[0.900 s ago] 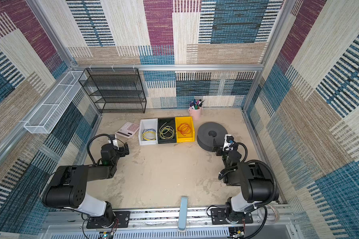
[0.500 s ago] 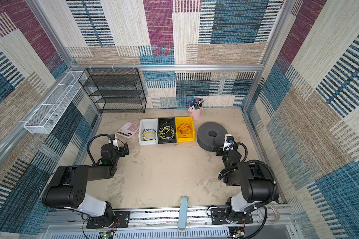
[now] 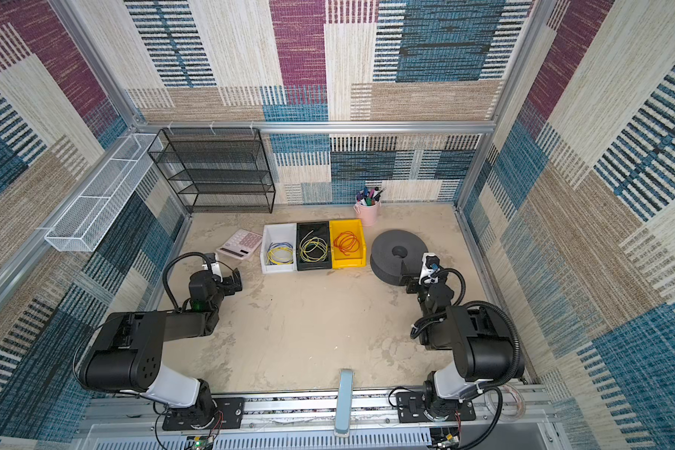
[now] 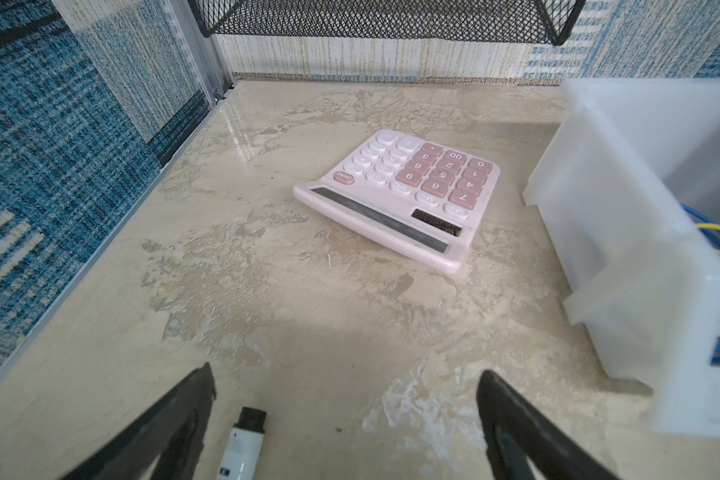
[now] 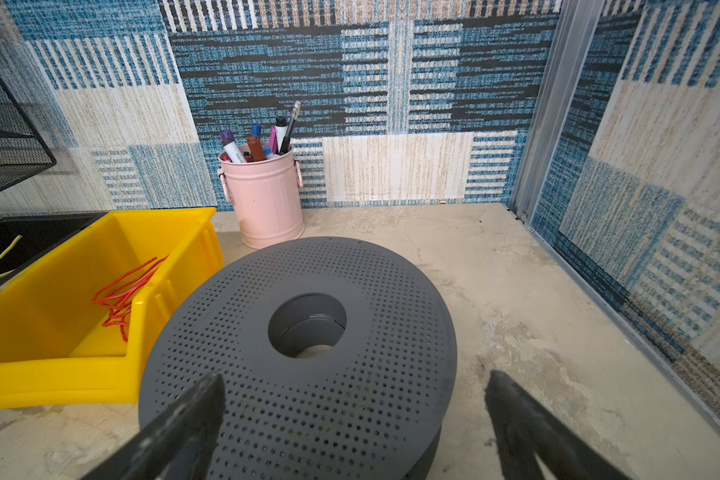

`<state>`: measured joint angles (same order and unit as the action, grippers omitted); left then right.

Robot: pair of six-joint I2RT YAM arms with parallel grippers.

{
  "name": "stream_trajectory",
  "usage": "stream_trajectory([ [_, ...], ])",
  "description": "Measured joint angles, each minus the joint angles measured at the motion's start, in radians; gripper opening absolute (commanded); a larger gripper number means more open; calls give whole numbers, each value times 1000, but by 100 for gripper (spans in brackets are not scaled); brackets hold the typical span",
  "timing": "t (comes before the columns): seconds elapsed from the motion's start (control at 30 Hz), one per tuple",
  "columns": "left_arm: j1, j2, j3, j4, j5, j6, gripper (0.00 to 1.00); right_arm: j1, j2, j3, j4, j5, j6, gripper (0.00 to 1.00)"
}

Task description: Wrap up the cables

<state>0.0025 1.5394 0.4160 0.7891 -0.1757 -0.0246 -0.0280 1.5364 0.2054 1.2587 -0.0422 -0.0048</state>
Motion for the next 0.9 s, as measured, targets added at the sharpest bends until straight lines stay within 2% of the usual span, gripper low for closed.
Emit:
stream_trajectory([
  [0.1,1,-14,1,-8,-2,-3,100,0,-19,8,-26,3,0,99],
  [0.2,4,-50,20,-40,-14,-9,100,0,-111,61,-129,25,4,99],
  [0.3,4,-116,96,-189,-55,-18,100,0,-235,99,-233,45,10,99],
  [0.47,-1,-239,250,-447,-136,-34,100,-1,-448,227,-532,29,69,100],
  [0.63,-35,-315,470,-818,-188,-150,97,0,-542,401,-848,-98,162,96],
  [0.8,-123,-400,618,-1138,-203,-306,90,-3,-503,538,-1086,-276,248,99],
  [0.83,-136,-418,624,-1179,-203,-320,92,-7,-476,567,-1118,-307,255,99],
  [0.87,-145,-440,628,-1223,-198,-338,99,-19,-441,603,-1155,-346,265,99],
  [0.9,-148,-458,631,-1260,-184,-347,99,-41,-402,633,-1176,-384,271,99],
])
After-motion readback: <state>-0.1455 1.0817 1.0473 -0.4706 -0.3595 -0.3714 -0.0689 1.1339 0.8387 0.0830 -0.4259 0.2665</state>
